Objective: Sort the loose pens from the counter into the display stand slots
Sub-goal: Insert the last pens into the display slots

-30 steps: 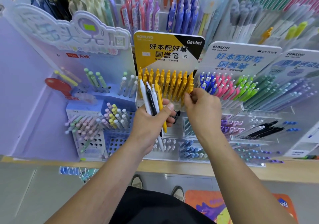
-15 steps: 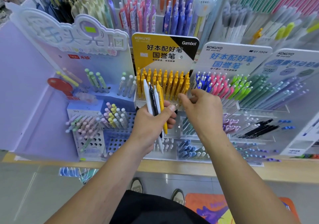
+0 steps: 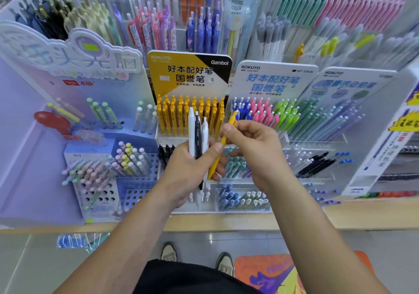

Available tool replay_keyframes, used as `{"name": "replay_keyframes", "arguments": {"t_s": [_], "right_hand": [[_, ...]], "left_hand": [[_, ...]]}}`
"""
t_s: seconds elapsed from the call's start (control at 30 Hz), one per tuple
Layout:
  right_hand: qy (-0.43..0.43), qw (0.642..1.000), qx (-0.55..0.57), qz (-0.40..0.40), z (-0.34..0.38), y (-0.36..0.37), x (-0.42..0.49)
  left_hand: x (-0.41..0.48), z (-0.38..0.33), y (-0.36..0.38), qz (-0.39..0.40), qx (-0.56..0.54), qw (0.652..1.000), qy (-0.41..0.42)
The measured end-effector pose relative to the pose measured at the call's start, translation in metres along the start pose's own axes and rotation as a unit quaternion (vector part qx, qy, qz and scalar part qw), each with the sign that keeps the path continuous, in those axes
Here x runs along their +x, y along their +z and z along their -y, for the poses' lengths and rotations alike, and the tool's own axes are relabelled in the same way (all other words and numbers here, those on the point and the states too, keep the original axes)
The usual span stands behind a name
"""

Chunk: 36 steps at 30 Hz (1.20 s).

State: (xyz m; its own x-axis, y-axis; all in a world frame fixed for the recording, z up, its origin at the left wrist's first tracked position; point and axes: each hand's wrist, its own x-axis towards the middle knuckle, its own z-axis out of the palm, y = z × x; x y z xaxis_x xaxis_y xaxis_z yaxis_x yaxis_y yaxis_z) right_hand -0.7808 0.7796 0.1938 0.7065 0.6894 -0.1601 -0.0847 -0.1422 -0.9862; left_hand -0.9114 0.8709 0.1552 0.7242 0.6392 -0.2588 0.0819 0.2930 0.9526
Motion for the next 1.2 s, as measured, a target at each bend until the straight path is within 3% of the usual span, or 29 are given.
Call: {"name": "replay_keyframes", "arguments": {"t_s": [0.4, 0.6, 0.73, 0.9, 1.2], "right_hand": [[-0.060, 0.997, 0.028, 0.036, 0.014, 0.003, 0.008], [-0.144, 0.982, -0.069, -0.096, 0.027, 0.009, 0.029], [-0.208, 0.944, -0.224, -0.122, 0.017, 0.025, 0.035], [-0.255, 0.910, -0.303, -0.126, 0.014, 0.030, 0.036], [-0.236, 0.915, -0.307, -0.115, 0.006, 0.031, 0.047]], "left_hand": [[-0.007, 0.004, -0.018, -0.024, 0.027, 0.999, 0.002], [-0.002, 0.015, -0.033, -0.202, 0.037, 0.979, -0.003], [0.000, 0.012, -0.036, -0.173, 0.015, 0.985, 0.001], [0.004, 0.008, -0.034, -0.153, -0.024, 0.988, -0.007], [0.009, 0.006, -0.030, -0.127, -0.067, 0.990, -0.010]]}}
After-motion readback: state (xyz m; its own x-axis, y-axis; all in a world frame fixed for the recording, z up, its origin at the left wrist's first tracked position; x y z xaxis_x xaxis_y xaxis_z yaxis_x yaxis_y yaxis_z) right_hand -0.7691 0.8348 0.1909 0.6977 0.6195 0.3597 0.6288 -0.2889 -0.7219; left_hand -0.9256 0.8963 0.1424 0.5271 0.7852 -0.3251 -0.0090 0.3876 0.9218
